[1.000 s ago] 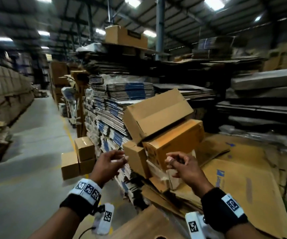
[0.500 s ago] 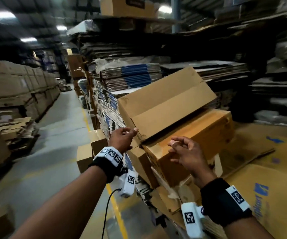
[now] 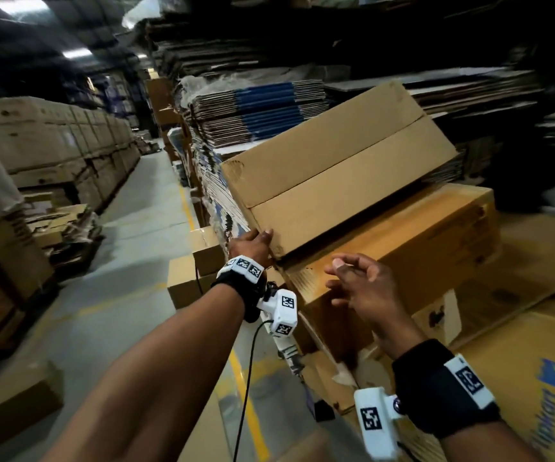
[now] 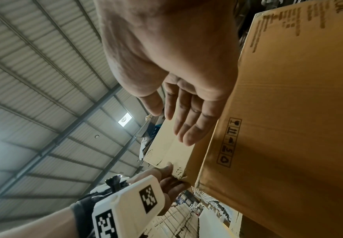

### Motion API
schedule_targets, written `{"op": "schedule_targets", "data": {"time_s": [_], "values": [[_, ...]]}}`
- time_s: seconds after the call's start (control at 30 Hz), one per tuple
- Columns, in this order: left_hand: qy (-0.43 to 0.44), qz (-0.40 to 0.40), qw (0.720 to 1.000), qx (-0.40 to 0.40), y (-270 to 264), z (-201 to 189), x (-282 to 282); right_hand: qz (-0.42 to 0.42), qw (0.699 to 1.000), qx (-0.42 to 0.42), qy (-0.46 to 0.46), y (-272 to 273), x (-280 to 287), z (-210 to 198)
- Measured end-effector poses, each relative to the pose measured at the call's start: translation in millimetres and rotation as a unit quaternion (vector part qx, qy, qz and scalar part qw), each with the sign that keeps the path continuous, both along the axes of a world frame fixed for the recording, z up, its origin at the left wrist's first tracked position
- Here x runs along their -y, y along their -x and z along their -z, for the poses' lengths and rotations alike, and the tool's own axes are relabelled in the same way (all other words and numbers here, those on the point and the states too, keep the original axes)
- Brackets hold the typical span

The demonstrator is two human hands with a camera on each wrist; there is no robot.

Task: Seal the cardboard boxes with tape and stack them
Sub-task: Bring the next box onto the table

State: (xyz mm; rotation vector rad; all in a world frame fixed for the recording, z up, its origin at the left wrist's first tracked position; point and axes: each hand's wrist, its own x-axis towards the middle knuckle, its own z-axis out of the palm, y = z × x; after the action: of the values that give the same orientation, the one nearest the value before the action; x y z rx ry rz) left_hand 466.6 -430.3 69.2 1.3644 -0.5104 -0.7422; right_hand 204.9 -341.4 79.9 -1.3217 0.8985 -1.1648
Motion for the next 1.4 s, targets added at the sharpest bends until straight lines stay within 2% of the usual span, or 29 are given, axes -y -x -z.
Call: {"op": "schedule_targets", "data": {"time_s": [0.07,0.17,0.33,0.47,0.6,0.67,0.77,0.83,0.97,1.13,1.3,1.4], "values": [[0.014,-0.004,1.000,-0.021,4.5,-10.8,-9.4,-0.002,1.000,-0.004,0.008,-0.6,1.4,-1.8],[0.013,-0.055,0.998,-0.008,12.2,-30.4,-30.6,-0.003,0.999,-0.013,0.041,-3.7,2.2,-7.7],[0.025,-0.090,0.996,0.003,21.6,-62.1,-91.6,-0.019,0.993,-0.063,0.099,-19.1,-1.1,-22.4],[0.062,-0.092,0.993,-0.027,14.5,-73.2,-159.3,-0.014,0.961,-0.202,0.187,-34.0,-20.7,-26.1],[0.096,-0.091,0.991,-0.034,6.6,-74.9,-250.3,-0.012,0.937,-0.220,0.269,-53.1,-67.4,-34.6],[0.095,-0.100,0.990,-0.033,-1.7,-71.7,-303.3,-0.006,0.912,-0.239,0.333,-67.7,-98.6,-36.6],[0.068,-0.125,0.989,-0.043,-23.2,-59.0,-384.4,0.037,0.849,-0.291,0.440,-85.6,-159.7,-37.6],[0.049,-0.141,0.988,-0.042,-35.0,-50.4,-440.7,0.030,0.825,-0.317,0.467,-98.9,-202.6,-34.9],[0.010,-0.185,0.982,-0.036,-49.5,-28.0,-561.7,-0.053,0.797,-0.336,0.499,-128.3,-296.3,-11.7],[-0.051,-0.237,0.970,-0.007,-50.1,9.6,-709.7,-0.155,0.725,-0.378,0.555,-148.0,-409.7,45.3],[-0.127,-0.257,0.957,-0.051,-46.8,60.2,-821.0,-0.271,0.652,-0.435,0.559,-155.2,-492.7,119.5],[-0.161,-0.252,0.951,-0.085,-39.2,92.2,-871.5,-0.340,0.628,-0.432,0.551,-157.2,-529.1,154.6]]}}
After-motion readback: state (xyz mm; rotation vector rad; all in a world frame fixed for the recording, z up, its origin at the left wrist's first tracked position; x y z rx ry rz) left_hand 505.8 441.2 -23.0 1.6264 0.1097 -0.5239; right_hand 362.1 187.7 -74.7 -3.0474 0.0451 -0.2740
